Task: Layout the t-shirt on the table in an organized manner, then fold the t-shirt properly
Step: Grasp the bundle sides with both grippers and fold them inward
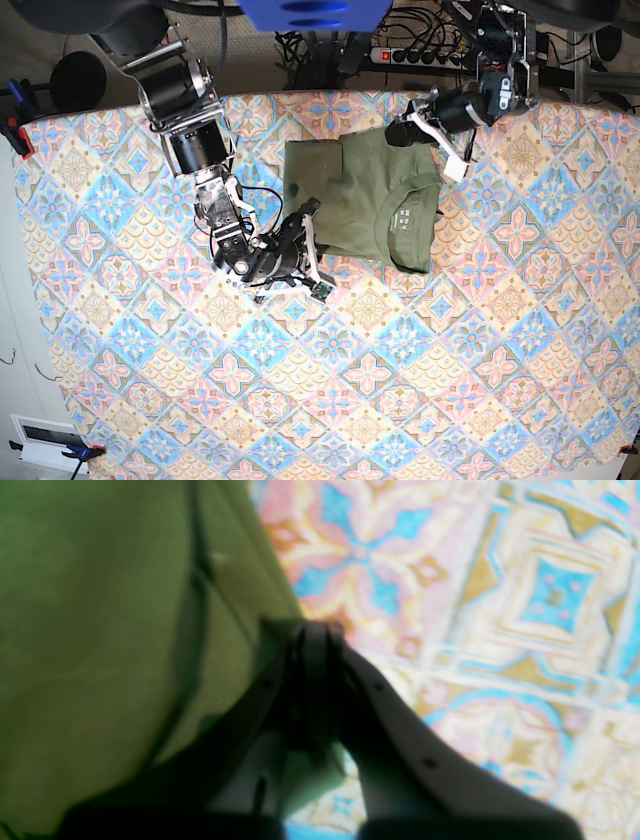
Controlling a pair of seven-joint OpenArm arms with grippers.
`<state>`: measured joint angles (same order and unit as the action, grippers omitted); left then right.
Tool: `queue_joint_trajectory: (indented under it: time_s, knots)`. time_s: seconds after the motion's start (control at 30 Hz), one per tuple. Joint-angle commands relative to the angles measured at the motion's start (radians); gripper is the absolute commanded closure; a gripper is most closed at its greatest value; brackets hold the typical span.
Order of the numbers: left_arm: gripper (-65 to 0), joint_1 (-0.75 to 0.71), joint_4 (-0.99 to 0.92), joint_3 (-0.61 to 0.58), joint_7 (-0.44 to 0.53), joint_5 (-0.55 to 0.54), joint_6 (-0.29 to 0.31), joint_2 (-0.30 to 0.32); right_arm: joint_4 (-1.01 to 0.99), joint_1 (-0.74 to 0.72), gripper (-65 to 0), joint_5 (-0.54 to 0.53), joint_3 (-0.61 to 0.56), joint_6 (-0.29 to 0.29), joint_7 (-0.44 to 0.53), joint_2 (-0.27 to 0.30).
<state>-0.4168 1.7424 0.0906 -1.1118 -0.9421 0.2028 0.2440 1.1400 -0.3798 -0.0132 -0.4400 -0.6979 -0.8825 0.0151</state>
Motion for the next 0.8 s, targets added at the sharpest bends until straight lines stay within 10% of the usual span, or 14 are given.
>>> queue_joint_trajectory:
  time_s: [0.0,0.77]
  knots:
    - [0.0,0.029,-0.015,0.004,0.02,-0.012,0.007,0.007,0.016,-0.02,0.0,-0.004,0.0,0.0,-0.004,0.007]
    - [0.0,0.579,-0.431,-0.145,0.092,0.12,0.007,-0.044,0.512,0.354,0.0,-0.008,0.146,0.0,-0.105,0.211]
